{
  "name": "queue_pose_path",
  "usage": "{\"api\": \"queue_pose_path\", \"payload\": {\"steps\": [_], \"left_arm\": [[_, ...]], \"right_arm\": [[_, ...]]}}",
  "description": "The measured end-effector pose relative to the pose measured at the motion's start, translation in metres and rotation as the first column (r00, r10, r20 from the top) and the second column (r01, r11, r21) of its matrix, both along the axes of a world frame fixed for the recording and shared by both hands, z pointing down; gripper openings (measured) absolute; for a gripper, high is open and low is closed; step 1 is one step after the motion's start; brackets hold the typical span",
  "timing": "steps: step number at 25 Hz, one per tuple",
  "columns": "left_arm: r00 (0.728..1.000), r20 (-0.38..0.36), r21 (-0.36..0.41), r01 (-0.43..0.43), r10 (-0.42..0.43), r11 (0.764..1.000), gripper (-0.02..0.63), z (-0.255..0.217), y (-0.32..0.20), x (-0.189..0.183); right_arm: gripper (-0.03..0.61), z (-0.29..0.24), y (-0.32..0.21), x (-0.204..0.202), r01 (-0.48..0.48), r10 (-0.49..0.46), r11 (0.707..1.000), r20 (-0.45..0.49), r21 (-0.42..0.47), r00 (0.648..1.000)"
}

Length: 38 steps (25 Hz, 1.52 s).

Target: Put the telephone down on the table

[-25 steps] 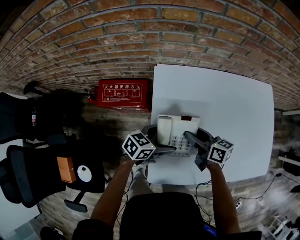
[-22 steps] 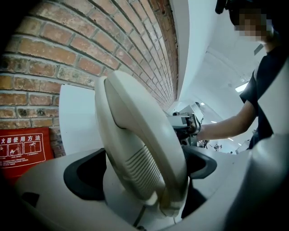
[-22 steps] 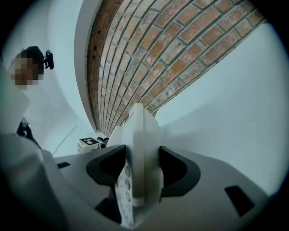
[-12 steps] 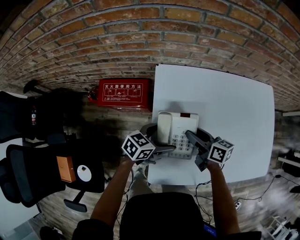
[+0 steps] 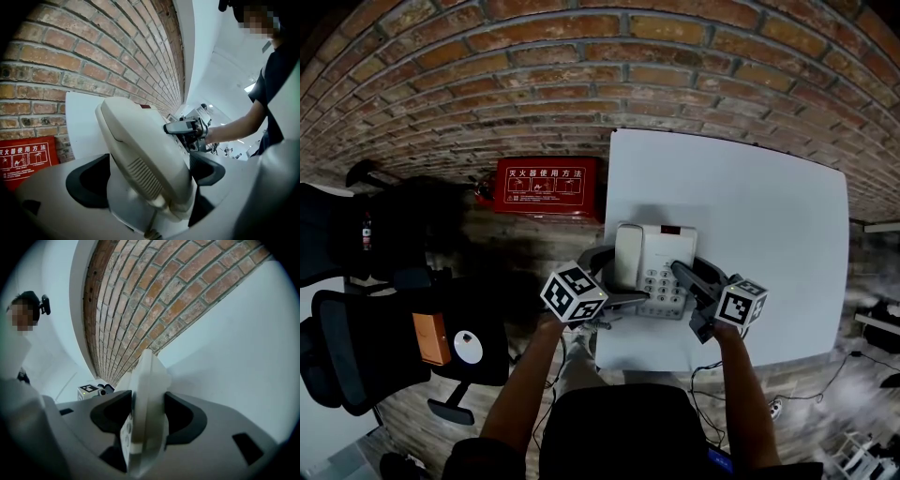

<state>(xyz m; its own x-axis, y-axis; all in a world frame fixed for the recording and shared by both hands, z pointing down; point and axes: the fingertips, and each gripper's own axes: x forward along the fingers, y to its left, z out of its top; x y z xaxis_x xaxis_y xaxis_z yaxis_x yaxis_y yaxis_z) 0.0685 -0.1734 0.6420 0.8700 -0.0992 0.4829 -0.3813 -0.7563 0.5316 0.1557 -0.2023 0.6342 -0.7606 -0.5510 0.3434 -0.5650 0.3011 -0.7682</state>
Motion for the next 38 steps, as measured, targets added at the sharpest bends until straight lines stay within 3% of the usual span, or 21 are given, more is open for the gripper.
{"api": "queue_pose_path", "payload": {"steps": [6,10,13,16,20,25,28,32,38], "left_arm": [[1.000,0.029,0.028,0.010,-0.011,1.000,0.518,-0.005,-0.001,-0.015],[0.998,0.055,0.098,0.018,-0.023,0.995,0.517,-0.023,-0.008,-0.027],[0.997,0.072,0.172,-0.033,0.021,0.984,0.515,-0.043,-0.008,-0.024],[0.986,0.151,0.261,-0.114,0.076,0.958,0.515,-0.051,-0.006,-0.016],[0.963,0.245,0.291,-0.183,0.112,0.939,0.500,-0.047,-0.002,-0.013],[0.954,0.292,0.372,-0.179,0.069,0.911,0.386,-0.061,-0.009,-0.018],[0.939,0.342,0.428,-0.197,0.044,0.882,0.216,-0.068,-0.013,-0.021],[0.906,0.422,0.483,-0.242,0.019,0.841,0.046,-0.070,-0.015,-0.022],[0.862,0.504,0.459,-0.317,0.050,0.830,0.009,-0.055,-0.010,-0.017]], "right_arm": [[0.230,0.003,-0.001,0.001,-0.003,0.003,1.000,-0.001,-0.015,1.000],[0.230,0.004,-0.001,0.001,-0.010,0.010,1.000,-0.001,-0.027,1.000],[0.230,0.004,-0.001,0.001,-0.015,0.015,0.999,-0.005,-0.036,1.000],[0.230,0.004,-0.003,0.001,-0.023,0.022,0.999,-0.015,-0.043,1.000],[0.230,0.004,-0.002,0.001,-0.027,0.025,0.998,-0.023,-0.050,0.999],[0.232,0.003,-0.001,0.002,-0.032,0.030,0.998,-0.034,-0.054,0.999],[0.232,0.004,-0.001,0.002,-0.033,0.032,0.998,-0.032,-0.051,0.999],[0.232,0.003,-0.001,0.001,-0.034,0.033,0.998,-0.029,-0.051,0.999],[0.233,0.004,-0.002,0.001,-0.031,0.030,0.998,-0.037,-0.054,0.999]]}}
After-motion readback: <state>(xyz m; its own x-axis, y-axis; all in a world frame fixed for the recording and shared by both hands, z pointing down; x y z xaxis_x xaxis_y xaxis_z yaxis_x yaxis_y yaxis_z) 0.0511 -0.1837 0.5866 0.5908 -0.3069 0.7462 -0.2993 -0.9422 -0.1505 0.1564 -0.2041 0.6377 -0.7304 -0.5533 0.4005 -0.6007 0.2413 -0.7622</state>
